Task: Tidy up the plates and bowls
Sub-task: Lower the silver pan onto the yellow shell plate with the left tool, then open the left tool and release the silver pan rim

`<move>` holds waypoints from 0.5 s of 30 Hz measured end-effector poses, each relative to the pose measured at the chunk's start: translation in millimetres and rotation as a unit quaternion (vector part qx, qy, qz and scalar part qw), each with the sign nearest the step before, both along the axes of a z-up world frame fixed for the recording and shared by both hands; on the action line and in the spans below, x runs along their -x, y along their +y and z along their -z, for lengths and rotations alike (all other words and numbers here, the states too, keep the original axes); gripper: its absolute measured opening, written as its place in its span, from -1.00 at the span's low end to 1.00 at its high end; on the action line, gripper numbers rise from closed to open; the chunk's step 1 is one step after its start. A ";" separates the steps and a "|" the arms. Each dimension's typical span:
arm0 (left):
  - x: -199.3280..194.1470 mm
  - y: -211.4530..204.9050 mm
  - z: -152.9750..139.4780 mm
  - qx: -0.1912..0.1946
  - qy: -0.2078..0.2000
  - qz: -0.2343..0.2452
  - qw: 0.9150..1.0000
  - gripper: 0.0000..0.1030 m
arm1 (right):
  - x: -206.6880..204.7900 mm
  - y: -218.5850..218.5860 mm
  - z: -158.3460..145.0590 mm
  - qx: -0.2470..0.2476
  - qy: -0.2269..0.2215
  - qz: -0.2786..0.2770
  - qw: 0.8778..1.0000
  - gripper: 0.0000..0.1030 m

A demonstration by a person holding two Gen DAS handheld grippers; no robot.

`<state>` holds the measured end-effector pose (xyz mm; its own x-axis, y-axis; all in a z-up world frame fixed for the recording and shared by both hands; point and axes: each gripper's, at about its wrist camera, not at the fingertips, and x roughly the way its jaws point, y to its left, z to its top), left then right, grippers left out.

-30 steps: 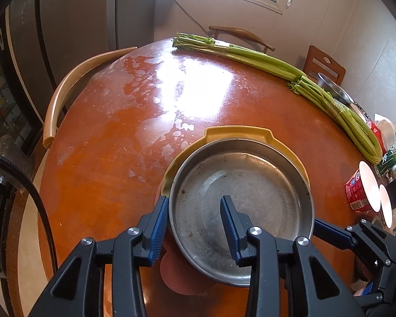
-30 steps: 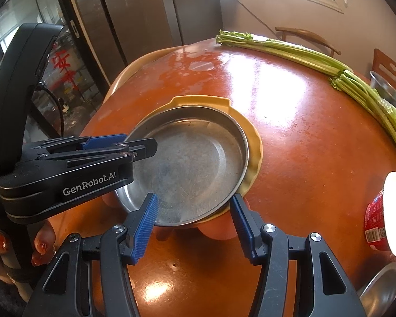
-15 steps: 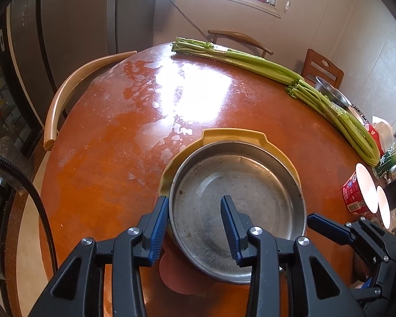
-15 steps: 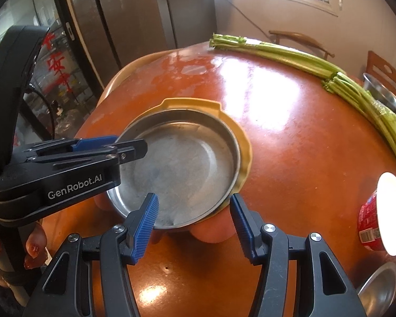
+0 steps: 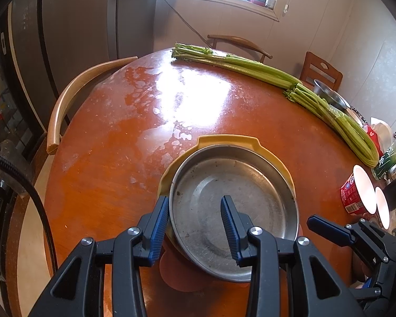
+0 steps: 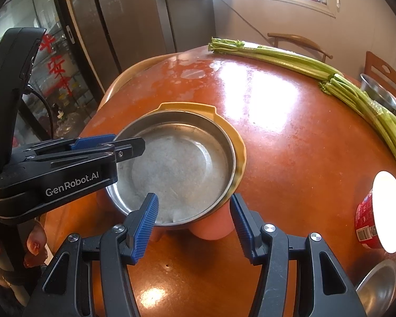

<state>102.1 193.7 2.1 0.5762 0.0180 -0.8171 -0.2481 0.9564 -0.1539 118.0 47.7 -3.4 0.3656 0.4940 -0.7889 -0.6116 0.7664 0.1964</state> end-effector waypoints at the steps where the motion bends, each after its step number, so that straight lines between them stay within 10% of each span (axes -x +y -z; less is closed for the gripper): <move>1: 0.0 -0.6 -0.4 -0.001 0.000 0.000 1.000 -0.22 | 0.1 -0.4 -0.3 -0.001 -0.001 0.000 1.000 0.14; 15: 9.6 1.4 -15.0 -0.016 -0.023 -0.006 1.000 -0.01 | 2.5 -5.0 -4.5 -0.004 -0.008 0.005 1.000 0.14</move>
